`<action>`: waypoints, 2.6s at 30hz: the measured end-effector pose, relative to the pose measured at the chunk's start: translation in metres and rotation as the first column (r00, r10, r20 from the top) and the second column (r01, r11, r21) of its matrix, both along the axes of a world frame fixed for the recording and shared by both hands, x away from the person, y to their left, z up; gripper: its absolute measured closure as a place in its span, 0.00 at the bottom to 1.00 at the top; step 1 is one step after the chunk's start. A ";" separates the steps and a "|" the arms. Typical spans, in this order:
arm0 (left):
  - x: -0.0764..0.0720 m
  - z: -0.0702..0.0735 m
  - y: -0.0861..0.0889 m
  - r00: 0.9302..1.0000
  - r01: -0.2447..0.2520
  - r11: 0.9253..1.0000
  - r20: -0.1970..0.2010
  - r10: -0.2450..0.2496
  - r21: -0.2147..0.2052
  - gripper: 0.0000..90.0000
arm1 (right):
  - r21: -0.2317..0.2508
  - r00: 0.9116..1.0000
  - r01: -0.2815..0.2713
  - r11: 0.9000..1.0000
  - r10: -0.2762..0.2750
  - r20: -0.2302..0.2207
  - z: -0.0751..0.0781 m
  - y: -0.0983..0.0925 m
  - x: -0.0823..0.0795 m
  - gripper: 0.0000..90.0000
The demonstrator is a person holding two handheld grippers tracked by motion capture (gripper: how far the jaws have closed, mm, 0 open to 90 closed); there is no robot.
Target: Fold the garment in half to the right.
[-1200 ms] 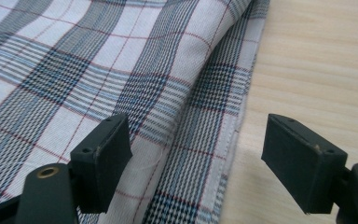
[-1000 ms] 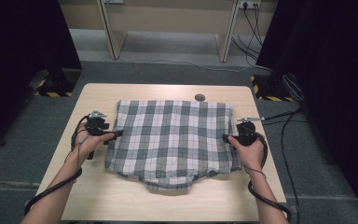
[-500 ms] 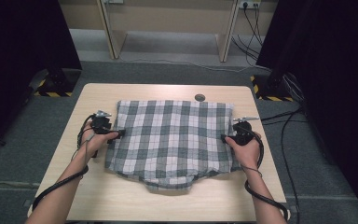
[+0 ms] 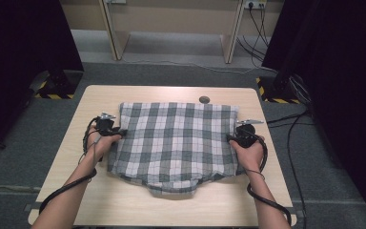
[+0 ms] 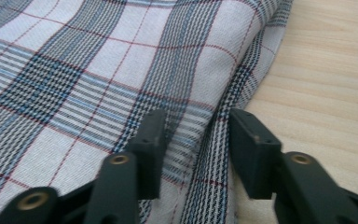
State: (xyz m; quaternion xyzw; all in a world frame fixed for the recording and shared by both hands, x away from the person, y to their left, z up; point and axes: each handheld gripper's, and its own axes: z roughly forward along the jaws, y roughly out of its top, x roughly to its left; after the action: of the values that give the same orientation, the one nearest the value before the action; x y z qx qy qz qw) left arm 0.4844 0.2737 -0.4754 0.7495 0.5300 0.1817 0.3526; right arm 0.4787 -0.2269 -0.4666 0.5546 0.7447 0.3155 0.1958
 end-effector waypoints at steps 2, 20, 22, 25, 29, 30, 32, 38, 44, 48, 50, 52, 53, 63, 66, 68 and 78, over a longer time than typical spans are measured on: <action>0.000 0.000 -0.002 1.000 -0.005 1.000 -0.009 0.004 -0.014 0.80 | 0.010 1.000 -0.002 1.000 0.002 0.000 0.000 0.001 0.000 0.70; -0.004 0.011 0.004 0.999 -0.036 0.991 -0.003 0.036 -0.131 0.94 | 0.007 1.000 -0.006 1.000 0.006 -0.026 0.002 0.006 0.001 0.81; -0.005 0.015 0.005 0.999 -0.032 0.990 0.004 0.033 -0.141 0.94 | 0.003 1.000 -0.004 1.000 0.004 -0.024 0.002 0.006 0.001 0.81; -0.006 0.022 0.005 0.999 -0.029 0.987 0.016 0.032 -0.157 0.94 | 0.004 1.000 0.002 1.000 -0.002 -0.020 0.002 0.007 0.001 0.81; -0.008 0.032 0.004 0.999 -0.019 0.985 0.045 0.027 -0.171 0.94 | -0.004 1.000 0.007 1.000 -0.007 -0.016 0.002 0.008 0.001 0.81; -0.009 0.034 0.004 0.998 -0.013 0.986 0.054 0.023 -0.167 0.94 | -0.005 1.000 0.009 1.000 -0.009 -0.015 0.002 0.009 0.001 0.81; -0.009 0.040 0.002 0.997 -0.004 0.986 0.069 0.015 -0.166 0.94 | -0.011 1.000 0.008 1.000 -0.009 -0.013 0.002 0.010 0.002 0.81; -0.010 0.059 -0.003 0.996 0.015 0.986 0.094 0.001 -0.168 0.94 | -0.019 1.000 0.017 1.000 -0.017 -0.003 0.002 0.013 0.002 0.81; -0.009 0.072 -0.007 0.994 0.024 0.986 0.109 -0.005 -0.168 0.94 | -0.016 1.000 0.024 1.000 -0.024 0.004 0.001 0.014 0.002 0.81; -0.008 0.079 -0.008 0.993 0.030 0.985 0.120 -0.010 -0.170 0.94 | -0.019 1.000 0.024 1.000 -0.024 0.007 0.001 0.015 0.002 0.81; -0.008 0.083 -0.009 0.992 0.034 0.985 0.126 -0.012 -0.170 0.94 | -0.019 1.000 0.026 0.999 -0.026 0.009 0.000 0.017 0.003 0.81; -0.008 0.086 -0.010 0.991 0.037 0.985 0.130 -0.015 -0.168 0.94 | -0.020 1.000 0.027 0.999 -0.027 0.010 0.000 0.018 0.003 0.81; -0.008 0.088 -0.010 0.991 0.037 0.985 0.132 -0.014 -0.171 0.94 | -0.021 1.000 0.028 0.999 -0.028 0.010 0.000 0.018 0.004 0.80; -0.009 0.099 -0.010 0.988 0.045 0.984 0.153 -0.018 -0.172 0.94 | -0.025 1.000 0.025 0.999 -0.025 0.014 0.000 0.026 0.007 0.80; -0.009 0.103 -0.010 0.987 0.048 0.985 0.158 -0.021 -0.168 0.94 | -0.028 1.000 0.023 0.999 -0.023 0.015 0.000 0.029 0.008 0.80; -0.009 0.105 -0.010 0.987 0.048 0.985 0.161 -0.020 -0.168 0.94 | -0.028 1.000 0.024 0.999 -0.024 0.016 0.000 0.031 0.008 0.80; -0.008 0.116 -0.008 0.985 0.043 0.986 0.174 -0.014 -0.160 0.94 | -0.027 1.000 0.021 0.999 -0.021 0.017 0.000 0.041 0.011 0.80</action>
State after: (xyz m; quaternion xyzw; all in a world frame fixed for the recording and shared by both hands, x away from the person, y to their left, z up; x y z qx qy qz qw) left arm 0.4763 0.2652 -0.3597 0.7070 0.4999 0.1967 0.4600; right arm 0.4900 -0.1854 -0.4668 0.5571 0.7414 0.3077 0.2129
